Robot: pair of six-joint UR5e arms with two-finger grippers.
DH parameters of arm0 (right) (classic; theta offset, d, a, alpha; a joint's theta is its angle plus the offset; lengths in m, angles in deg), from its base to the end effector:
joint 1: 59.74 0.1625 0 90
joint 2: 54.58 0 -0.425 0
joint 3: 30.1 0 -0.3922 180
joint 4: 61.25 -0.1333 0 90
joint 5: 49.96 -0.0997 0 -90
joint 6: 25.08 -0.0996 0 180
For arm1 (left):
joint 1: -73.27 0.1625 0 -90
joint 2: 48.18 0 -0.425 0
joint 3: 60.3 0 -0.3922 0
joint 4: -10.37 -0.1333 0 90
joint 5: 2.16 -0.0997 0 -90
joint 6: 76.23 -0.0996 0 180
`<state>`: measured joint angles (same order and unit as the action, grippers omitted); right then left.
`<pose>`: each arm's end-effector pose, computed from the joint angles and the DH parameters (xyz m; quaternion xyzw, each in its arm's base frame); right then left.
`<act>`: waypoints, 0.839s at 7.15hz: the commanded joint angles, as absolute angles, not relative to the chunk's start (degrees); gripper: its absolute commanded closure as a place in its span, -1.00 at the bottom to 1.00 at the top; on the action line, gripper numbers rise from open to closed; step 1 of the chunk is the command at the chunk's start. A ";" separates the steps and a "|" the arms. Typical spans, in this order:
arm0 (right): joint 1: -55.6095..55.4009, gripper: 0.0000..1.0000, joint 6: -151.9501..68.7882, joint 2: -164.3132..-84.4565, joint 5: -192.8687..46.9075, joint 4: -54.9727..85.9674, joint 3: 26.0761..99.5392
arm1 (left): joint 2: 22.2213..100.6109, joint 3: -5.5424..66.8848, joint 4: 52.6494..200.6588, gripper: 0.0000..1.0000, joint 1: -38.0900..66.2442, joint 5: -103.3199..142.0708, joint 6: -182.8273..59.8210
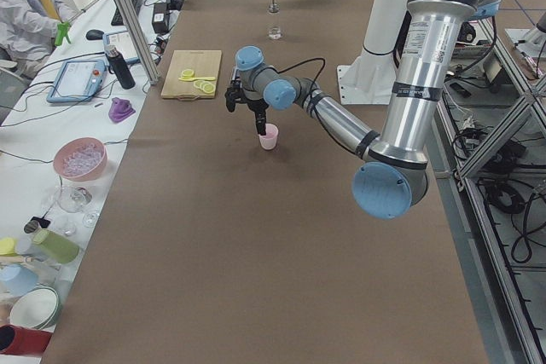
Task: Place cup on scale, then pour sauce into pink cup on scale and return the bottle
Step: 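Reach the left gripper to the pink cup and grasp it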
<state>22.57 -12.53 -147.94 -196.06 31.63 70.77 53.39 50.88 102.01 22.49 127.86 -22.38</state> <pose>-0.0124 -0.4704 0.5828 0.0555 -0.4679 -0.1736 0.8648 0.2881 -0.4625 0.3733 -0.0462 0.4265 -0.0140 0.9032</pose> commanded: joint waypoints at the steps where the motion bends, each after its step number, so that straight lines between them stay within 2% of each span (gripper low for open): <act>1: 21.30 -1.00 -15.50 -148.00 -196.03 31.56 73.08 | 53.51 50.10 102.04 -0.94 25.02 125.11 -21.83; 6: 18.93 -1.00 -18.40 -148.09 -196.21 31.56 75.45 | 53.95 43.59 105.30 -0.86 25.72 125.28 -21.30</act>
